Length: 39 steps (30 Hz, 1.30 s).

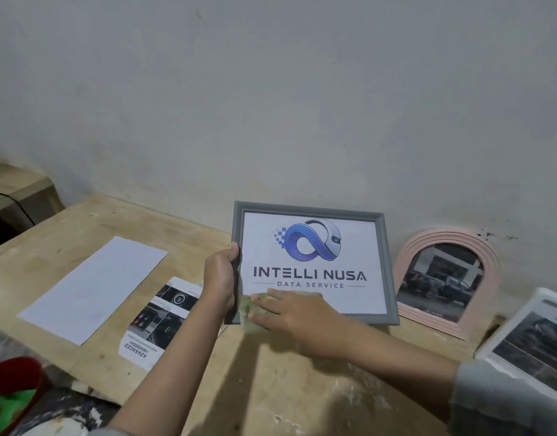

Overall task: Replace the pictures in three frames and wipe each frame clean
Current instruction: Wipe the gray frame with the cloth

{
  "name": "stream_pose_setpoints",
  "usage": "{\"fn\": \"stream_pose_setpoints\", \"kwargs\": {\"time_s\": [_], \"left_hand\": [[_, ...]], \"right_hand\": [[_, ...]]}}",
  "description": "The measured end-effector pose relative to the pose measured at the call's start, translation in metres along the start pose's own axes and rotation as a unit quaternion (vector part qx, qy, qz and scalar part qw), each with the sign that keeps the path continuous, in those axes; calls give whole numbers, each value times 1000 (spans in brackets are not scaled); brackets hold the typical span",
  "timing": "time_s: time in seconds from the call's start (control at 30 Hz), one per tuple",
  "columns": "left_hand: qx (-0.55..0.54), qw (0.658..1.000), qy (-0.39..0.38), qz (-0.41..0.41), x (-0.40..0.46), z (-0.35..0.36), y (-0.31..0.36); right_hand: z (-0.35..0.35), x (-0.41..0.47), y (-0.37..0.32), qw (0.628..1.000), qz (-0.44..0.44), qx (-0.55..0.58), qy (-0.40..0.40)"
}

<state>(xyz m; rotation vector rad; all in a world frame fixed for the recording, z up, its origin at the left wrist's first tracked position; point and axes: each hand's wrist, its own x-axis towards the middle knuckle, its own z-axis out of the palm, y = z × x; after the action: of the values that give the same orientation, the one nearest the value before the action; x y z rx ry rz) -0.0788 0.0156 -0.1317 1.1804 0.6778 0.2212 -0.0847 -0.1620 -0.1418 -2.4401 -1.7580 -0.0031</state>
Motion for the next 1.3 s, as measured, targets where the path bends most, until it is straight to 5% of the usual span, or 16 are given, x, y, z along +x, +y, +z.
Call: {"fn": "stream_pose_setpoints", "kwargs": {"time_s": [0.13, 0.3, 0.6, 1.3], "left_hand": [[-21, 1000, 11, -13, -2, -1, 3], [30, 999, 25, 12, -6, 6, 5], [74, 989, 106, 71, -15, 3, -4], [159, 964, 176, 119, 2, -46, 2]], "right_hand": [[-16, -12, 2, 996, 3, 32, 78], [30, 0, -8, 981, -50, -139, 127], [47, -26, 11, 957, -41, -221, 182], [0, -119, 116, 962, 38, -266, 52]]}}
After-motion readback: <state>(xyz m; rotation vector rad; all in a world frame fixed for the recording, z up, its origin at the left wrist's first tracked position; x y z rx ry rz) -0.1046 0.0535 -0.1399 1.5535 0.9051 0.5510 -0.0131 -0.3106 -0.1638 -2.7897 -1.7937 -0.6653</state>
